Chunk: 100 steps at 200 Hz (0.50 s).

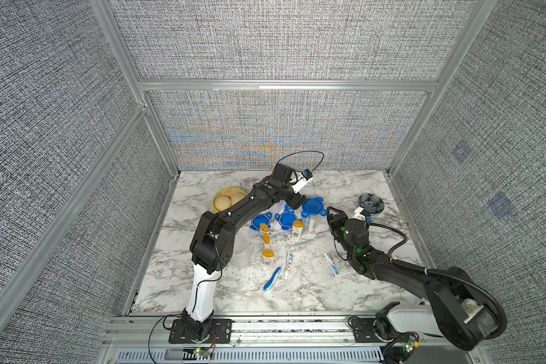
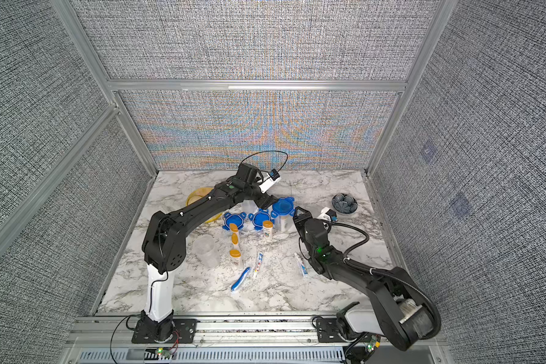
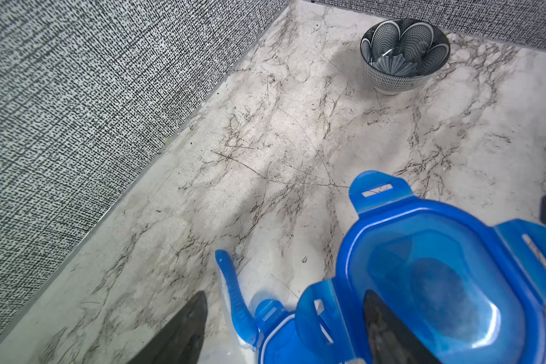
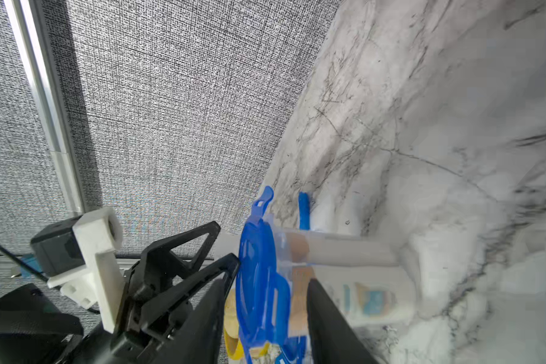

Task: Pack away toiletry kits
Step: Close the lid on the container.

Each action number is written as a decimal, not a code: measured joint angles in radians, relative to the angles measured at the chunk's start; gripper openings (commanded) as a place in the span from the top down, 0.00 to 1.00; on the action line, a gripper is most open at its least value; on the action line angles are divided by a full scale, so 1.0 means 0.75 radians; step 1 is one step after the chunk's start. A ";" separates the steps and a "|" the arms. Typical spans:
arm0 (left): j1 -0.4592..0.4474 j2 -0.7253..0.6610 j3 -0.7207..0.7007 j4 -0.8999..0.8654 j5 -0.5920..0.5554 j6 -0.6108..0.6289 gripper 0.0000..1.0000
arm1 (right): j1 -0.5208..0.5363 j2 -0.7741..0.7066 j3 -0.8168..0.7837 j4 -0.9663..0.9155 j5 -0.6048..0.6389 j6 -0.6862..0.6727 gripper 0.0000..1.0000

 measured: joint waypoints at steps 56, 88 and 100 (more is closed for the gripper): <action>-0.006 -0.008 0.001 -0.023 0.048 -0.004 0.23 | -0.081 -0.279 0.067 -0.456 -0.040 -0.252 0.49; -0.007 -0.008 0.029 -0.046 0.065 -0.009 0.22 | -0.159 -0.383 0.083 -0.608 -0.084 -0.476 0.35; -0.007 -0.011 0.046 -0.051 0.070 -0.014 0.21 | -0.204 -0.401 0.101 -0.654 -0.137 -0.571 0.28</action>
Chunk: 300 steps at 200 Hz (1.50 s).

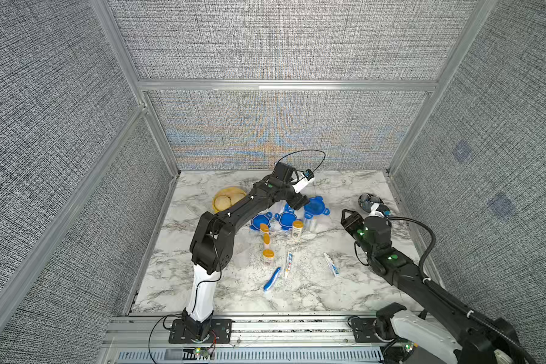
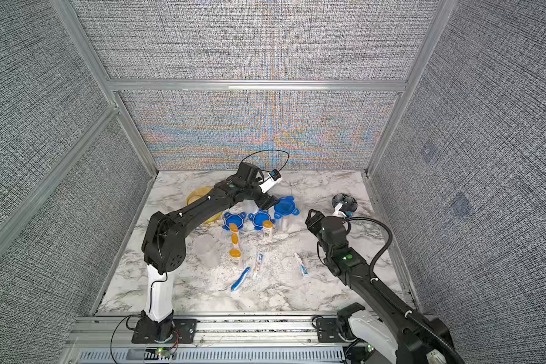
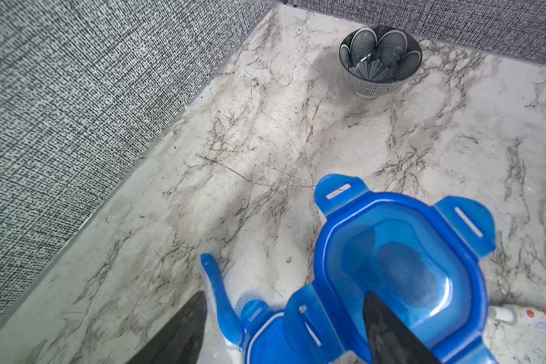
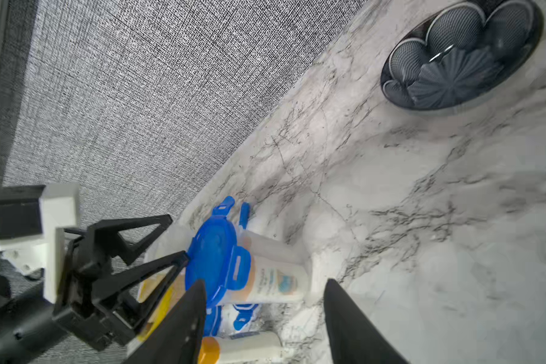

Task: Pack away toiletry kits
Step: Close the lid on the container, then close the fastener on the container.

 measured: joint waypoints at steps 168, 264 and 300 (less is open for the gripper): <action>0.091 -0.316 -0.326 0.136 0.138 -0.181 0.18 | -0.163 0.640 0.894 -0.751 -0.996 -1.708 0.01; 0.123 -0.498 -0.644 0.294 0.179 -0.299 0.19 | -0.107 0.973 1.196 -0.985 -0.867 -1.865 0.01; 0.123 -0.503 -0.652 0.305 0.187 -0.303 0.19 | -0.094 1.030 1.244 -1.047 -0.868 -1.905 0.01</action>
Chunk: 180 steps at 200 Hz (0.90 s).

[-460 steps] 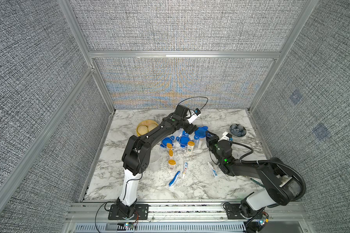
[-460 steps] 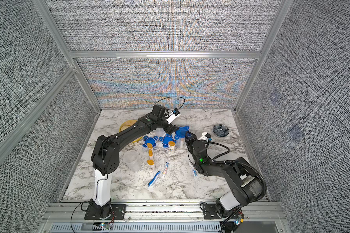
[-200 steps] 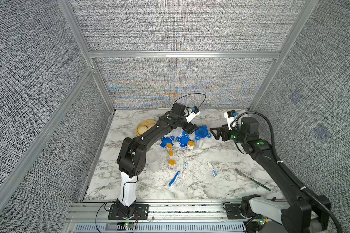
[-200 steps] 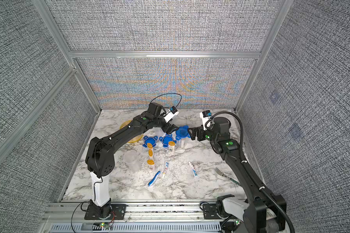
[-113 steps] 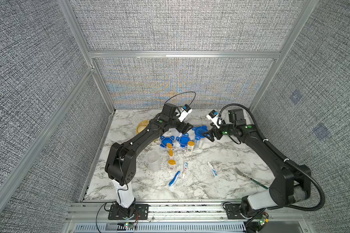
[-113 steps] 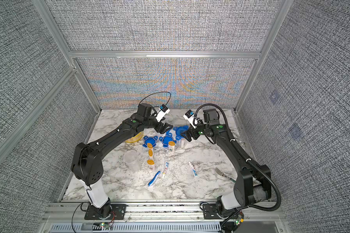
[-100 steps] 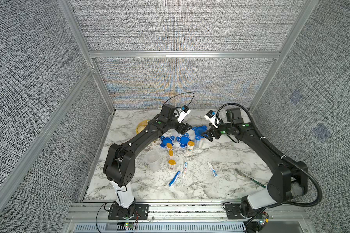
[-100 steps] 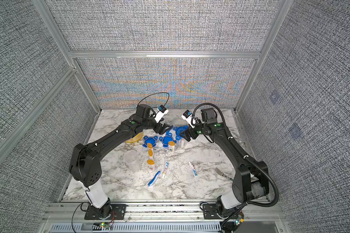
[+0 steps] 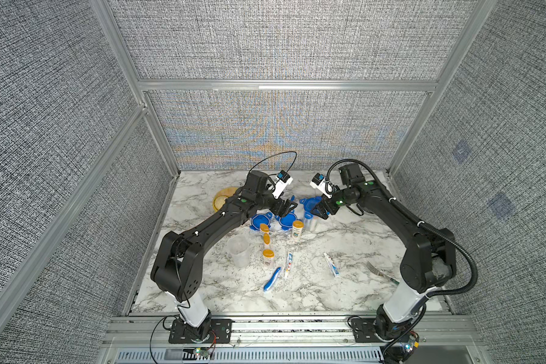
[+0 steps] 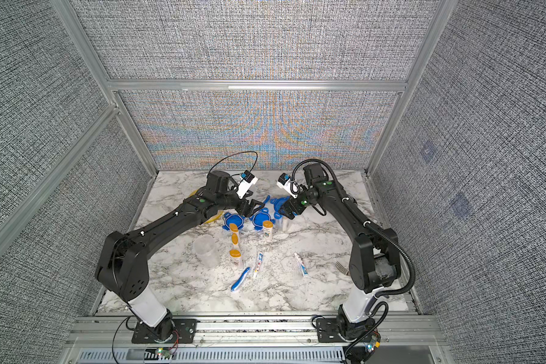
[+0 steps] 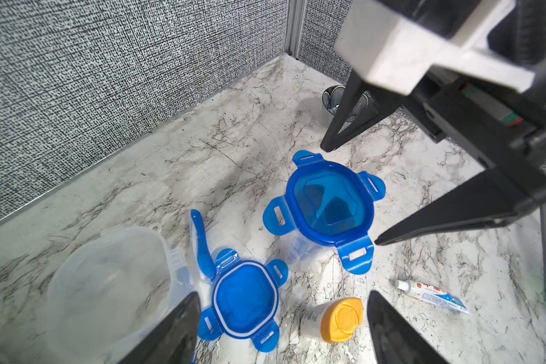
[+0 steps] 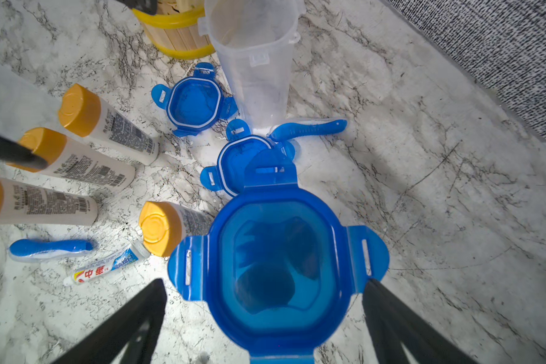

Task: Pack away toiletry kits
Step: Close the fastener on the container.

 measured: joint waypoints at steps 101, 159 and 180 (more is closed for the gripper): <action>0.004 0.000 0.007 0.008 0.016 0.011 0.19 | 0.051 0.120 0.094 -0.057 0.100 -0.069 0.01; 0.005 0.002 0.017 -0.025 0.016 0.032 0.19 | 0.059 0.148 0.105 -0.070 0.128 -0.076 0.13; 0.007 0.010 0.028 -0.025 0.016 0.035 0.19 | 0.059 0.145 0.097 -0.062 0.127 -0.076 0.19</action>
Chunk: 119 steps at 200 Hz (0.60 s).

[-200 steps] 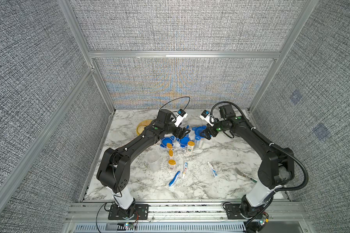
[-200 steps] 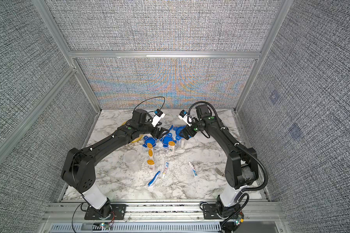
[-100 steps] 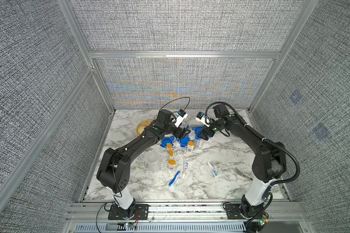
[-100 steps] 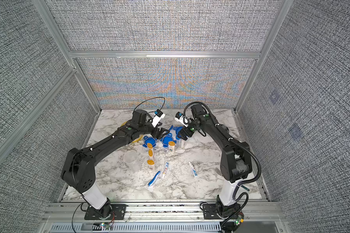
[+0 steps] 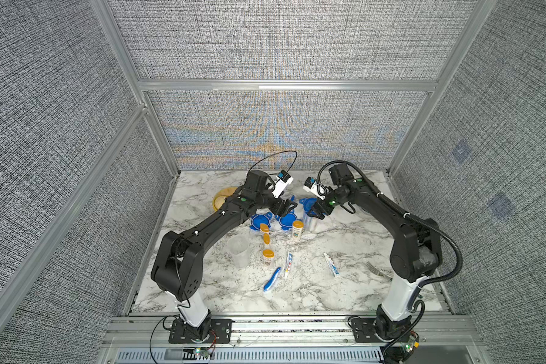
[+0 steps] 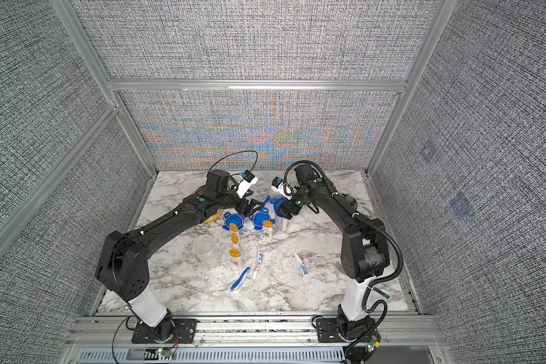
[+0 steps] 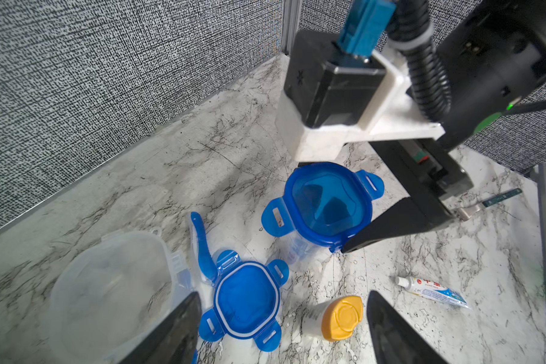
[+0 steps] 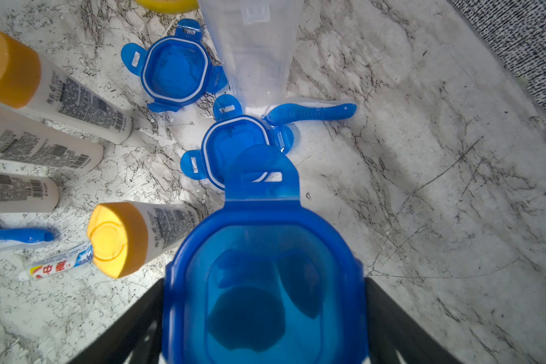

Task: Pack away toiletry kits
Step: Close the fastener on the container.

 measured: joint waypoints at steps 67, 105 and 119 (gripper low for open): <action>0.001 0.014 0.046 -0.006 -0.008 0.005 0.16 | 0.002 -0.094 -0.035 -0.002 -0.007 0.036 0.01; -0.015 0.053 0.137 -0.006 -0.004 -0.007 0.00 | -0.079 -0.368 -0.176 0.155 -0.069 0.244 0.01; -0.054 0.070 0.167 -0.007 -0.029 -0.019 0.00 | -0.155 -0.497 -0.292 0.246 -0.076 0.398 0.01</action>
